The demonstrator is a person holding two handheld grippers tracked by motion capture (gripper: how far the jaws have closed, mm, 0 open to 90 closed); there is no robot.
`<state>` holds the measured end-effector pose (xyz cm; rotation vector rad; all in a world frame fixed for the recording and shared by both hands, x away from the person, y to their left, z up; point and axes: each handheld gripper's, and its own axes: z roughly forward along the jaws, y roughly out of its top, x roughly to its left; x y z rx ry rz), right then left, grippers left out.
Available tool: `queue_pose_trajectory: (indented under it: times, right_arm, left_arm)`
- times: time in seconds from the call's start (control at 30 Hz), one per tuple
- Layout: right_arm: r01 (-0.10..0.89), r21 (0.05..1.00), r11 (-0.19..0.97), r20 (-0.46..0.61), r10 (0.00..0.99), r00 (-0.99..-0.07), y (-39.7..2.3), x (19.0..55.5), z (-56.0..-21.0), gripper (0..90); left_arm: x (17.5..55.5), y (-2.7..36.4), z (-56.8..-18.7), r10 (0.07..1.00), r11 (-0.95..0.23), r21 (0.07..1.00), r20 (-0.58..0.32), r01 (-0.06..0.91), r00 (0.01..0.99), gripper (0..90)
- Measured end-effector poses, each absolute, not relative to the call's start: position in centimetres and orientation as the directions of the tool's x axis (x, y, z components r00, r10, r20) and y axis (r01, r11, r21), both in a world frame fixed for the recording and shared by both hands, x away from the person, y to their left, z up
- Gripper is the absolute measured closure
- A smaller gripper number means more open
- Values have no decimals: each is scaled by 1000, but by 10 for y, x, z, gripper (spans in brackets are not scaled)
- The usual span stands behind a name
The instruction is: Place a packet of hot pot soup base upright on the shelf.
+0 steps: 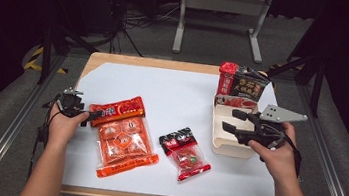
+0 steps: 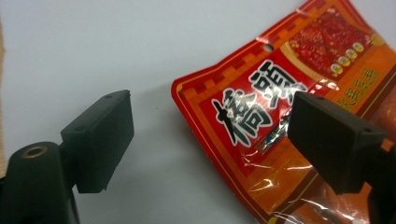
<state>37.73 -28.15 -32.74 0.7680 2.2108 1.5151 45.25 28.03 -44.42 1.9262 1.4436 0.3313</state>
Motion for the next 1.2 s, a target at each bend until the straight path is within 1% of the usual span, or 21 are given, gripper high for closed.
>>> queue_pose_trajectory:
  times: [0.13,0.23,0.3,0.4,0.43,0.47,0.57,0.7,0.77,0.87,0.93,0.97,1.0,1.17,1.2]
  right_arm:
    - [233,929,287,11,608,-794,-280,377,-328,396]
    - [235,929,287,12,612,-791,-281,378,-329,382]
    - [238,929,282,15,615,-788,-282,379,-330,381]
    - [242,929,280,20,615,-789,-282,379,-330,381]
    - [242,929,280,20,615,-789,-282,379,-330,381]
    - [242,929,281,20,614,-789,-282,379,-330,381]
    - [243,928,283,20,614,-789,-281,379,-331,379]
    - [247,927,283,23,614,-789,-281,379,-332,379]
    - [246,928,280,24,614,-789,-281,379,-332,379]
    - [245,929,277,26,613,-790,-282,379,-332,377]
    - [248,929,276,28,614,-789,-282,380,-332,377]
    - [248,929,276,28,614,-789,-282,380,-332,377]
    - [250,928,277,30,611,-791,-281,380,-333,377]
    - [251,927,281,30,608,-793,-279,380,-334,378]
    - [250,926,282,30,606,-795,-279,380,-334,378]
  left_arm:
    - [455,279,-451,914,-126,658,-214,742,345,161]
    - [456,279,-451,912,-105,666,-232,738,339,182]
    - [456,279,-452,908,-114,675,-227,729,352,200]
    - [457,278,-452,897,-117,680,-240,723,371,277]
    - [457,277,-452,889,-116,683,-252,721,382,277]
    - [457,276,-453,883,-122,687,-254,716,394,329]
    - [457,277,-453,882,-137,690,-243,711,405,386]
    - [456,276,-452,864,-140,689,-266,711,428,528]
    - [456,273,-452,864,-141,689,-265,711,429,554]
    - [456,272,-453,864,-145,682,-266,717,427,556]
    - [456,271,-453,870,-147,682,-255,716,422,598]
    - [456,271,-453,872,-148,684,-251,715,421,598]
    - [456,270,-453,875,-149,686,-244,712,417,631]
    - [455,268,-454,877,-157,694,-229,703,422,653]
    - [455,267,-454,878,-159,696,-224,700,422,700]
